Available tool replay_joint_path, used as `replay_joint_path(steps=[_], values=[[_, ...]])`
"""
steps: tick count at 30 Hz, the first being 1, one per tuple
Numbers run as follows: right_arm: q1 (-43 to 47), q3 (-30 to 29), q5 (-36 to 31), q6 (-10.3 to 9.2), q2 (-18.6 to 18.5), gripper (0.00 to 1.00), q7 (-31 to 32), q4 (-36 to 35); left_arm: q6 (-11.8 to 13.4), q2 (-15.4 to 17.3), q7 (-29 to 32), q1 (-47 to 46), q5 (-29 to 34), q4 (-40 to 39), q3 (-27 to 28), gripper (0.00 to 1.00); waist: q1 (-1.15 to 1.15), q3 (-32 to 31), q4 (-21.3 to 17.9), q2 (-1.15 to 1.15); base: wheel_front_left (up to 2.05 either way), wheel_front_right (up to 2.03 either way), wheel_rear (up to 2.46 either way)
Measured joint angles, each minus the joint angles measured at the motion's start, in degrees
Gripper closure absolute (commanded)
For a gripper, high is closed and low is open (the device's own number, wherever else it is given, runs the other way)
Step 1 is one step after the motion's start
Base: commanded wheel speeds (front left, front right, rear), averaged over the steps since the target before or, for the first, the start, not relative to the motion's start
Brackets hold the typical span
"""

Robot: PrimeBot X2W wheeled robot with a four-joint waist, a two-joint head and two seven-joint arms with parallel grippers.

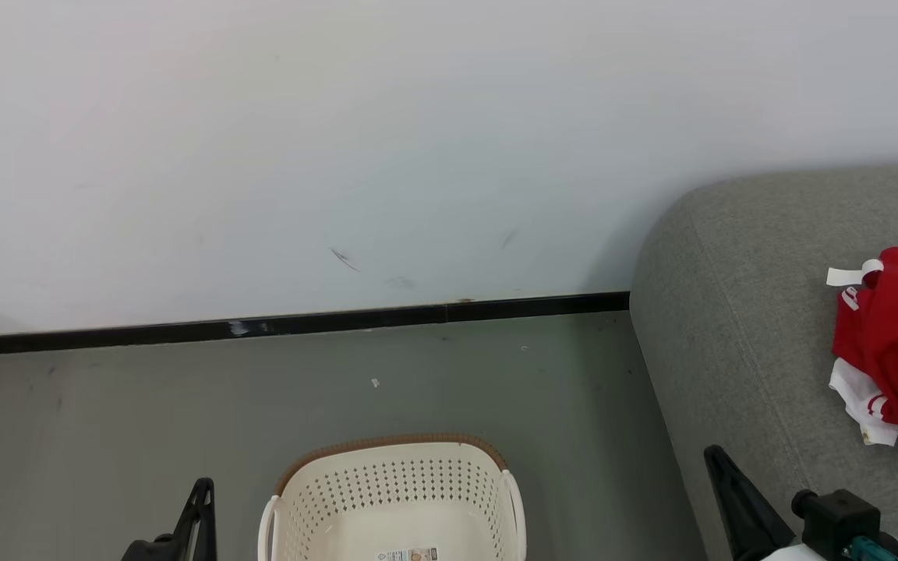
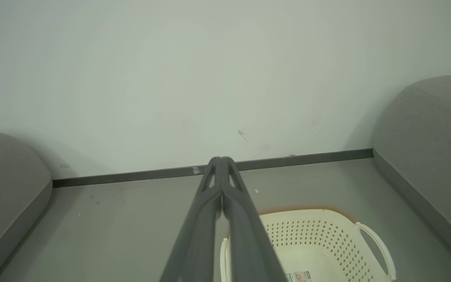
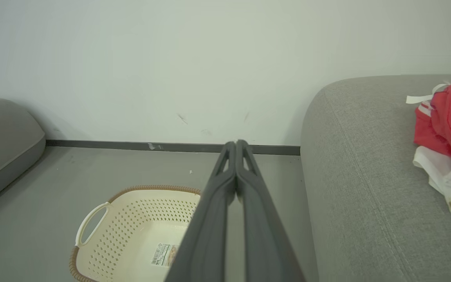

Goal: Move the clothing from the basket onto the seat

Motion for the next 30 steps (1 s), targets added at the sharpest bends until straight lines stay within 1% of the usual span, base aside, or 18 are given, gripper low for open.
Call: replay_joint_path(steps=[5, 10, 18, 23, 30], values=[[0.2, 0.4, 1.8, 0.0, 0.0, 1.0, 0.0, -0.2, -0.3, -0.1, 0.5, 0.0, -2.1, 0.0, 0.4, 1.0, 0.0, 0.1, 0.0, 0.0, 0.0, 0.0, 0.0], [0.6, 1.6, 5.6, 0.0, 0.0, 1.0, 0.0, -1.1, -1.4, -0.3, 1.2, 0.0, -5.9, -0.1, 1.3, 1.0, 0.0, 0.2, 0.0, 0.0, 0.0, 0.0, 0.0], [1.2, 1.5, 14.7, 0.0, 0.0, 1.0, 0.3, -1.9, -2.8, -1.1, 2.9, 0.0, -13.7, -0.3, 2.5, 1.0, 0.05, 0.5, 0.3, 0.0, 0.0, 0.0, 0.0], [1.0, 0.5, 20.4, 0.0, 0.0, 1.0, 1.5, -1.5, -4.1, -1.3, 4.0, -0.1, -17.3, -0.3, 3.5, 1.0, 0.2, 0.6, 0.5, 0.0, 0.0, 0.0, 0.0], [0.8, 0.1, 27.2, 0.0, -0.4, 1.0, 3.1, -0.9, -5.8, -1.7, 5.5, -0.1, -22.4, -0.3, 4.7, 1.0, 0.55, 0.5, 0.7, 0.0, 0.0, 0.0, 0.0]])
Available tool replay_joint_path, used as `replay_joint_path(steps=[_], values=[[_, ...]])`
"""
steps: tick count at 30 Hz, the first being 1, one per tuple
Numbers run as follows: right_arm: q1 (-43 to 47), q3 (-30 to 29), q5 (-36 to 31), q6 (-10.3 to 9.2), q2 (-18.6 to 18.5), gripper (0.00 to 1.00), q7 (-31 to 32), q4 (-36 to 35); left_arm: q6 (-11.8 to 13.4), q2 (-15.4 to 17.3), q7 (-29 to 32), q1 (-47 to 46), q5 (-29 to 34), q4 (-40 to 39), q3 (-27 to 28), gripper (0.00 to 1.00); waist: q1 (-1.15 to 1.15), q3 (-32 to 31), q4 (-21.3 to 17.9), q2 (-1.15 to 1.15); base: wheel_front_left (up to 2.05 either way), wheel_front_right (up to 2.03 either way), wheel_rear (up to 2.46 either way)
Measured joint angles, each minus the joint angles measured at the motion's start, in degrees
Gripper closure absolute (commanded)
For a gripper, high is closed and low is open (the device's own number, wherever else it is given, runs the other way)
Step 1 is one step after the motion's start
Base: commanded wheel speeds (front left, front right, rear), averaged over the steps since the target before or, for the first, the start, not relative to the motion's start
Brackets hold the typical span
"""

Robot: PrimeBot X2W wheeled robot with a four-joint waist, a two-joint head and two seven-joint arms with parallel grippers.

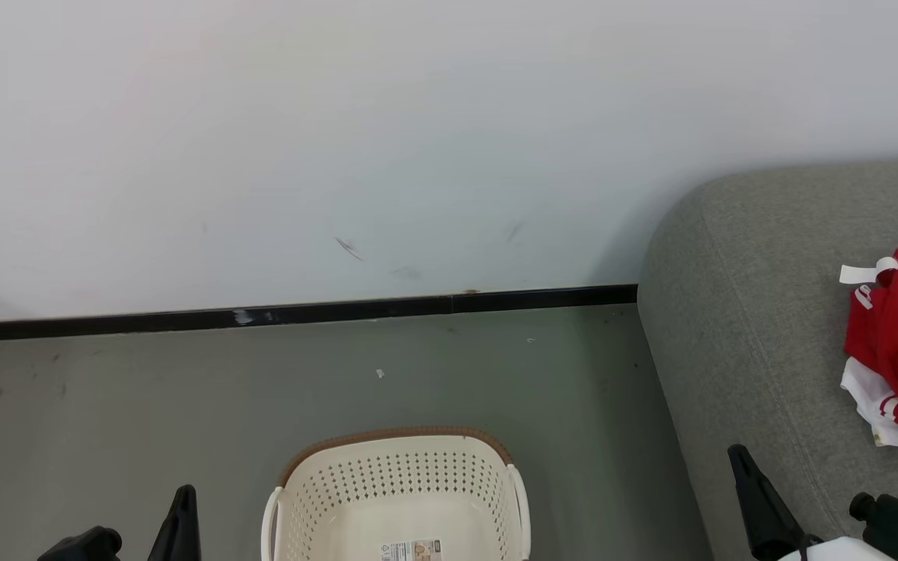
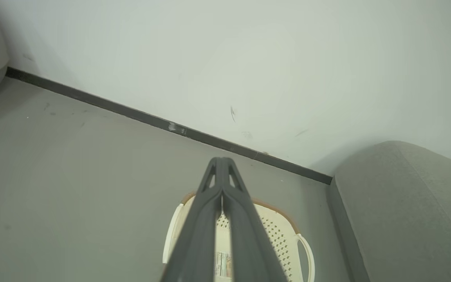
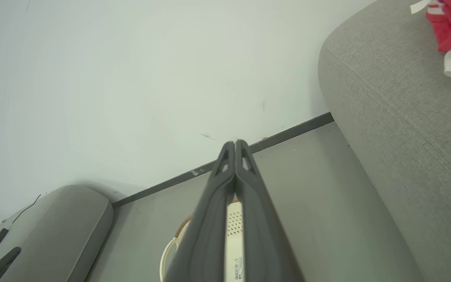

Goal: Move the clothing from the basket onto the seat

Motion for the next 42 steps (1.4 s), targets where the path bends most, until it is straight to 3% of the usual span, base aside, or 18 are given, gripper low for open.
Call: replay_joint_path(steps=[8, 17, 33, 42], values=[[-1.3, -0.3, 7.9, -0.01, -0.7, 1.0, 1.4, 0.5, -1.8, -0.6, 1.6, -0.1, -6.2, 0.0, 1.4, 1.0, 0.36, -0.2, 0.2, 0.0, 0.0, 0.0, 0.0], [-2.4, -0.4, 16.8, -0.01, -1.6, 1.0, 3.1, 1.8, -3.8, -1.3, 3.6, -0.4, -13.2, 0.4, 3.0, 1.0, 0.44, -0.2, 0.4, 0.0, 0.0, 0.0, 0.0], [-4.7, -0.6, 32.2, -0.02, -2.5, 1.0, 5.7, 4.2, -7.4, -2.1, 6.6, -2.7, -25.3, 1.6, 5.9, 1.0, -0.3, 0.7, 0.7, 0.0, 0.0, 0.0, 0.0], [-6.8, -0.8, 40.7, -0.02, -3.3, 1.0, 7.0, 5.4, -9.3, -3.0, 8.1, -3.7, -32.2, 2.5, 7.4, 1.0, -0.47, 1.3, 0.9, 0.0, 0.0, 0.0, 0.0]])
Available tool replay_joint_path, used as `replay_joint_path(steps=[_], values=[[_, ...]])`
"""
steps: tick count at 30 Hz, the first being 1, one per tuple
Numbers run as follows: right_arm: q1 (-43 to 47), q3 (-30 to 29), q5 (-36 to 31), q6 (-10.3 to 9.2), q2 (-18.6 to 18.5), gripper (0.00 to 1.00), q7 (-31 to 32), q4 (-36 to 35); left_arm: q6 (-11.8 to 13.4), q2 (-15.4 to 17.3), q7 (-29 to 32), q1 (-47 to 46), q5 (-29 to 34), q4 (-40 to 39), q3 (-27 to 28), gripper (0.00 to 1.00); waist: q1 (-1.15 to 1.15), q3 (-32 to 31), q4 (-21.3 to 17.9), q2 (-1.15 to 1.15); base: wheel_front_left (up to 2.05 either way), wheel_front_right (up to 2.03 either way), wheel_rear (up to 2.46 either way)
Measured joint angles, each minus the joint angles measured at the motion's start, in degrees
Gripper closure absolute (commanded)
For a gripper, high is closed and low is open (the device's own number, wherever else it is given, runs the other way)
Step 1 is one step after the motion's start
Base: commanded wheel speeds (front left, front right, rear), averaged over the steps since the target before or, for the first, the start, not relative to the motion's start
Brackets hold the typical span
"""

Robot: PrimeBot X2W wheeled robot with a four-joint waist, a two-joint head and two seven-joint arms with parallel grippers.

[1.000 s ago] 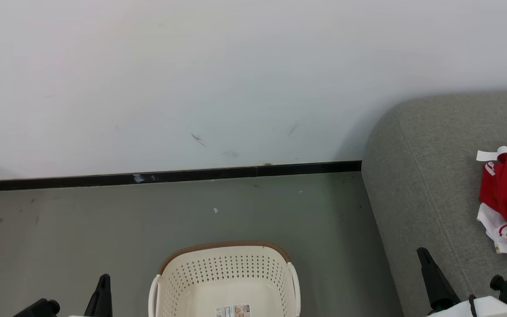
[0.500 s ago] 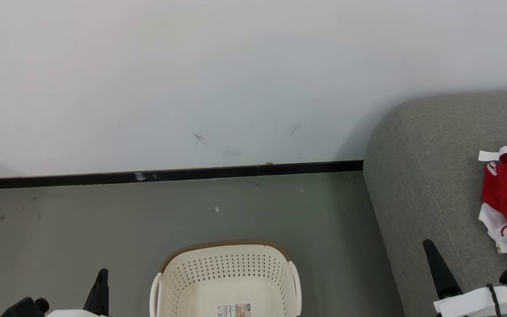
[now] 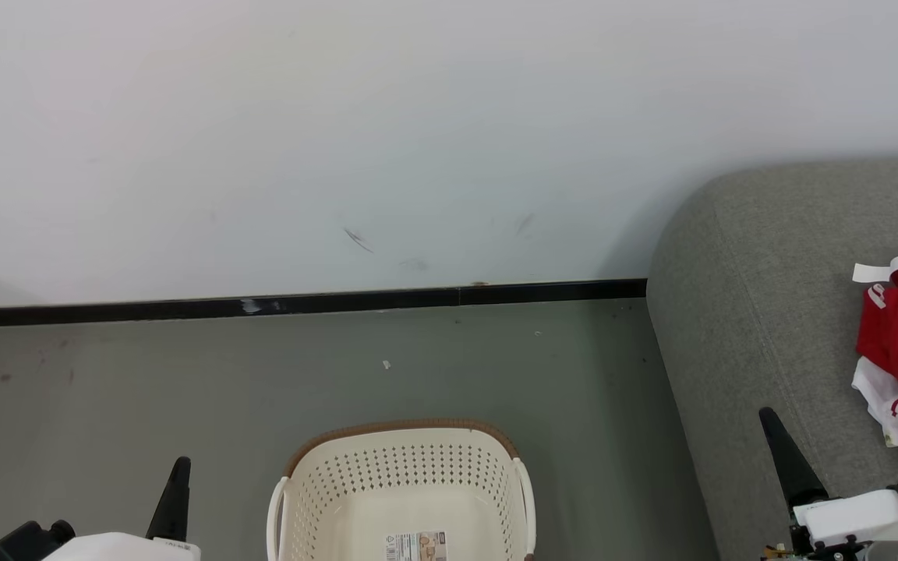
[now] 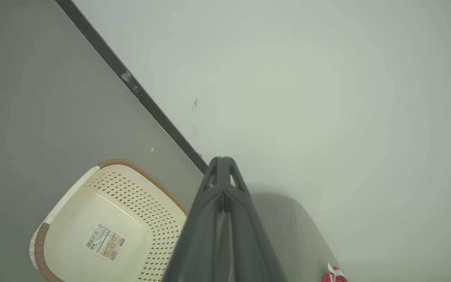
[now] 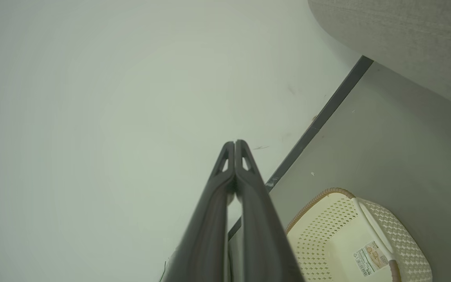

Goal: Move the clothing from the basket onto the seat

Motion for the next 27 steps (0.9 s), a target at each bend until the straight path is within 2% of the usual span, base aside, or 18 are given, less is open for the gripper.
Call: replay_joint_path(steps=[27], values=[[-3.0, -0.8, 25.5, 0.0, -1.3, 1.0, 4.1, 2.8, -6.6, -1.8, 5.3, -2.6, -20.7, 2.2, 4.8, 1.0, -0.05, 0.9, 0.6, 0.0, 0.0, 0.0, 0.0]])
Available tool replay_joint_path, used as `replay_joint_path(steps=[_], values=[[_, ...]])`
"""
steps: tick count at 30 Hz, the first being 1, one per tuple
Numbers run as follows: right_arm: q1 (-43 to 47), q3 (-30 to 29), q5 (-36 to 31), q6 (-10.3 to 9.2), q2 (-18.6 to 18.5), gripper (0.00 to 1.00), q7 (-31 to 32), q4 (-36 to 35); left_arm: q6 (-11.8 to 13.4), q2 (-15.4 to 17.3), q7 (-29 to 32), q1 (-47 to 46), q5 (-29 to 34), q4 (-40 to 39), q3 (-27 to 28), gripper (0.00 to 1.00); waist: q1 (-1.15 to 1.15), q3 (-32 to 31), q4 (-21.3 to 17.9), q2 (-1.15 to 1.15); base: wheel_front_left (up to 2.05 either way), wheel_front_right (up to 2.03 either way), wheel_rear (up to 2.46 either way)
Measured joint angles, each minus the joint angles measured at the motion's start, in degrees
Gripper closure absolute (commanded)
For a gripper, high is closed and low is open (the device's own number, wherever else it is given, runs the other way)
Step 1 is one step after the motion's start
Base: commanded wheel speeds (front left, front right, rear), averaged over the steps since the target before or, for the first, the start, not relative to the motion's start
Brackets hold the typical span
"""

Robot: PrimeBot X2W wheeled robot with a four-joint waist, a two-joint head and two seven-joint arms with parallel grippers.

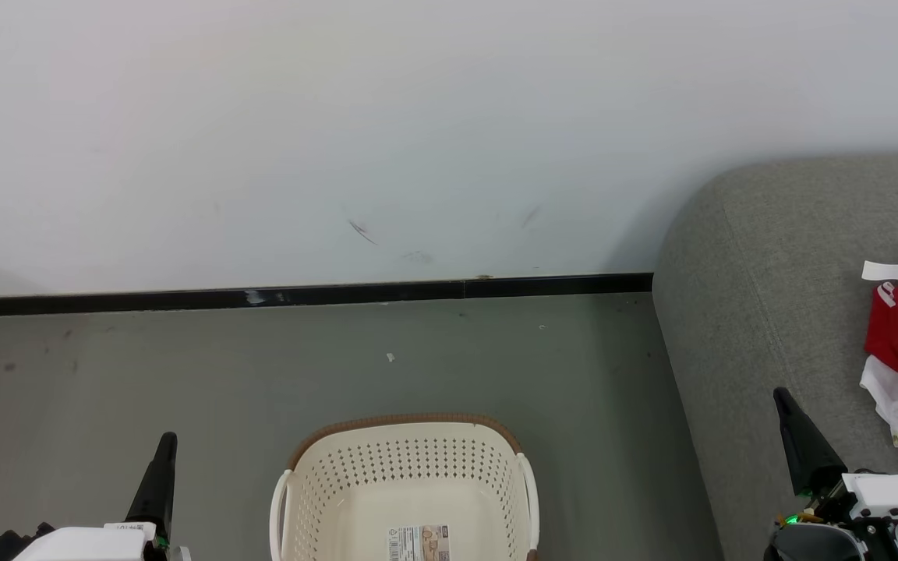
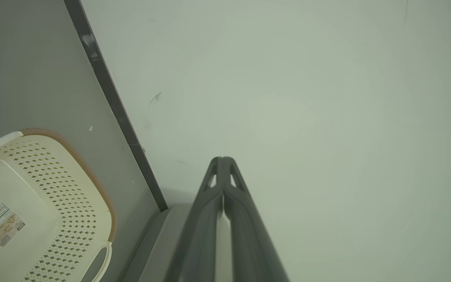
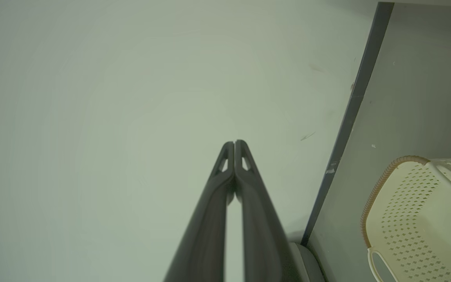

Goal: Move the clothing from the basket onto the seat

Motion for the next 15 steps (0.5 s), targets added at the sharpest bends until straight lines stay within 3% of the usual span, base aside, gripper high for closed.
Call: replay_joint_path(steps=[15], values=[[-0.9, -0.2, 1.3, 0.0, -0.1, 1.0, 0.4, 0.5, -0.3, -0.1, 0.2, -1.0, -0.8, 0.6, 0.3, 1.0, -0.01, 0.0, 0.0, 0.0, 0.0, 0.0, 0.0]])
